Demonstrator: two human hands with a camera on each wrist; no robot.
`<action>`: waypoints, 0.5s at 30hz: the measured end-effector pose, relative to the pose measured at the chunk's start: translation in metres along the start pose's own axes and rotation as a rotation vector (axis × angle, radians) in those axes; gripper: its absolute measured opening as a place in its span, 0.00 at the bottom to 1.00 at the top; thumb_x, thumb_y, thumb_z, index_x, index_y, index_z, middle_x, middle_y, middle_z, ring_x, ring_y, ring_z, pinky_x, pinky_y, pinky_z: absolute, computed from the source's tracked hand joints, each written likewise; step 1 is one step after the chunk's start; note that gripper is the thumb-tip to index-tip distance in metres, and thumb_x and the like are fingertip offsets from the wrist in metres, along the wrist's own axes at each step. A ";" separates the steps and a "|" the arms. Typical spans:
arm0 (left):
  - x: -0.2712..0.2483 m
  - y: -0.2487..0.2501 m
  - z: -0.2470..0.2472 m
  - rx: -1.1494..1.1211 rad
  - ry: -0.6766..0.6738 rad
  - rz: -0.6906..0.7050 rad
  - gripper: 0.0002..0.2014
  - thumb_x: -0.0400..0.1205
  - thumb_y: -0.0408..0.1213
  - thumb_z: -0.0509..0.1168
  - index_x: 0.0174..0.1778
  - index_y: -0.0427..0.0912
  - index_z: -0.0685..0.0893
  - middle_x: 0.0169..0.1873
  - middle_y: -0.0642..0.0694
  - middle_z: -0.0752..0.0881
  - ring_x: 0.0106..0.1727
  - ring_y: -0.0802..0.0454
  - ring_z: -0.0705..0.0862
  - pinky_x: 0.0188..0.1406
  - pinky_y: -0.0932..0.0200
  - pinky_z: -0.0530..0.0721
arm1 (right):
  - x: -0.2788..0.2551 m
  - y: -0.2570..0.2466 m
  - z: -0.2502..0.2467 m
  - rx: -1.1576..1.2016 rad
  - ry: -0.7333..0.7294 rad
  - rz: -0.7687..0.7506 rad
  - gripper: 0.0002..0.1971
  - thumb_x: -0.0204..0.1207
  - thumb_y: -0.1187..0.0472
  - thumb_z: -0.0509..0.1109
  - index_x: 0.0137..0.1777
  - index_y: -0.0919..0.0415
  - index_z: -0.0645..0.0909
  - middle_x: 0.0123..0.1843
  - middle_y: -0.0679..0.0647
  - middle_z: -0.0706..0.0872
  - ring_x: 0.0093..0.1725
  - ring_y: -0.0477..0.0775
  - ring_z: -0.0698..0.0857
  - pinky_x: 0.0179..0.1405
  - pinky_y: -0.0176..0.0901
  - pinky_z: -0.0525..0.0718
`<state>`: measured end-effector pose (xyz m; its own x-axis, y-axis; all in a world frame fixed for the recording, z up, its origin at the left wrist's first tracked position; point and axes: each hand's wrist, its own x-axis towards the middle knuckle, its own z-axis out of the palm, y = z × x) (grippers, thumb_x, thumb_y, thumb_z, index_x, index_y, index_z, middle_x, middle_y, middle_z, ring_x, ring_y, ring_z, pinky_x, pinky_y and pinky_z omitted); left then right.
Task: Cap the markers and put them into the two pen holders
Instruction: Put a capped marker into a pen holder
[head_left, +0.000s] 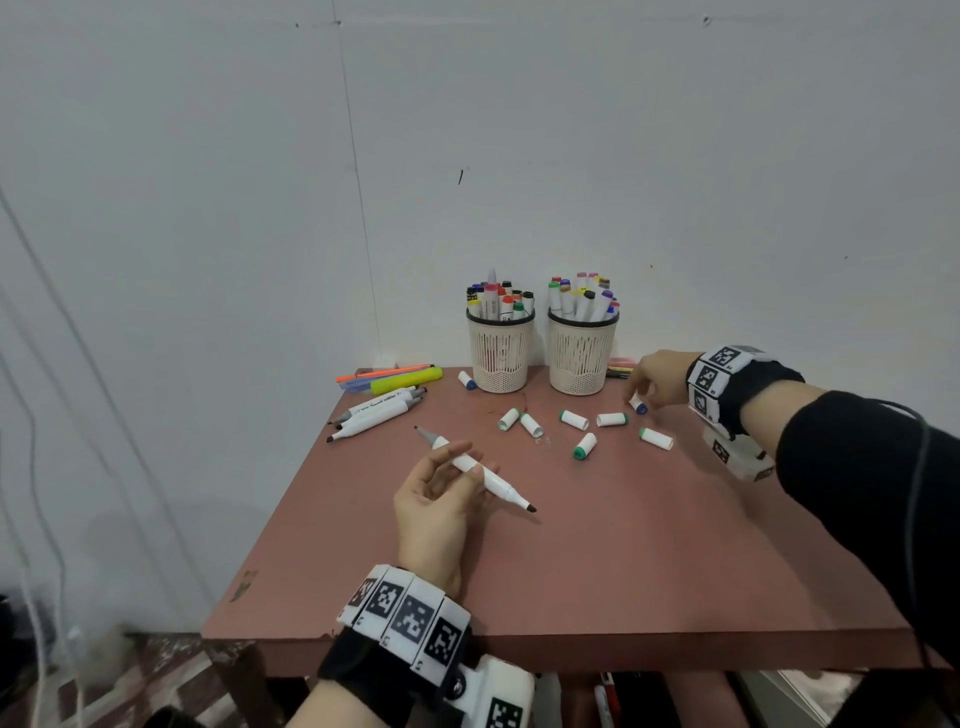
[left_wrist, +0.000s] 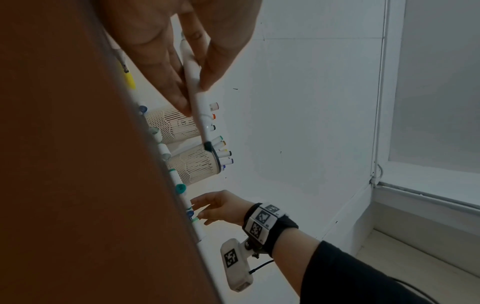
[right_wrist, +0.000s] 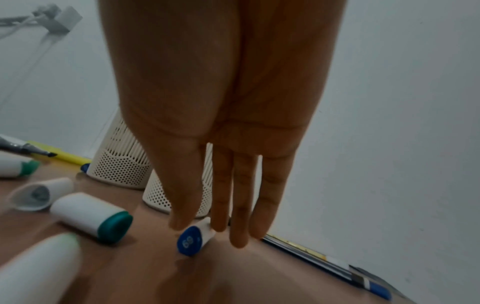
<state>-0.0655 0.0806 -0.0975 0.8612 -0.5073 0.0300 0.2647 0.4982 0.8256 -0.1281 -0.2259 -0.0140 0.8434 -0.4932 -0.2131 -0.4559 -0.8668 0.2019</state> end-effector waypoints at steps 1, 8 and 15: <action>0.001 0.000 0.000 0.002 -0.001 0.001 0.12 0.79 0.16 0.61 0.51 0.33 0.83 0.48 0.36 0.87 0.55 0.33 0.87 0.57 0.35 0.83 | 0.002 -0.001 0.001 -0.010 -0.027 0.005 0.19 0.76 0.65 0.67 0.67 0.51 0.81 0.64 0.53 0.83 0.62 0.53 0.81 0.57 0.36 0.74; 0.003 -0.001 -0.002 0.051 -0.030 0.048 0.12 0.78 0.16 0.62 0.48 0.35 0.84 0.47 0.37 0.88 0.51 0.37 0.88 0.52 0.41 0.87 | 0.006 -0.007 0.006 -0.009 -0.061 -0.011 0.13 0.75 0.63 0.71 0.59 0.54 0.86 0.47 0.49 0.83 0.45 0.45 0.79 0.32 0.26 0.71; 0.003 -0.002 -0.001 0.110 -0.029 0.082 0.08 0.77 0.23 0.68 0.47 0.39 0.86 0.31 0.46 0.82 0.33 0.53 0.84 0.34 0.63 0.86 | -0.022 -0.003 -0.011 0.084 0.032 -0.039 0.10 0.69 0.64 0.77 0.49 0.53 0.87 0.37 0.44 0.81 0.39 0.44 0.79 0.34 0.25 0.72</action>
<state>-0.0630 0.0788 -0.1000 0.8645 -0.4893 0.1149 0.1435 0.4594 0.8765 -0.1424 -0.2119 0.0009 0.8690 -0.4577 -0.1879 -0.4439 -0.8890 0.1126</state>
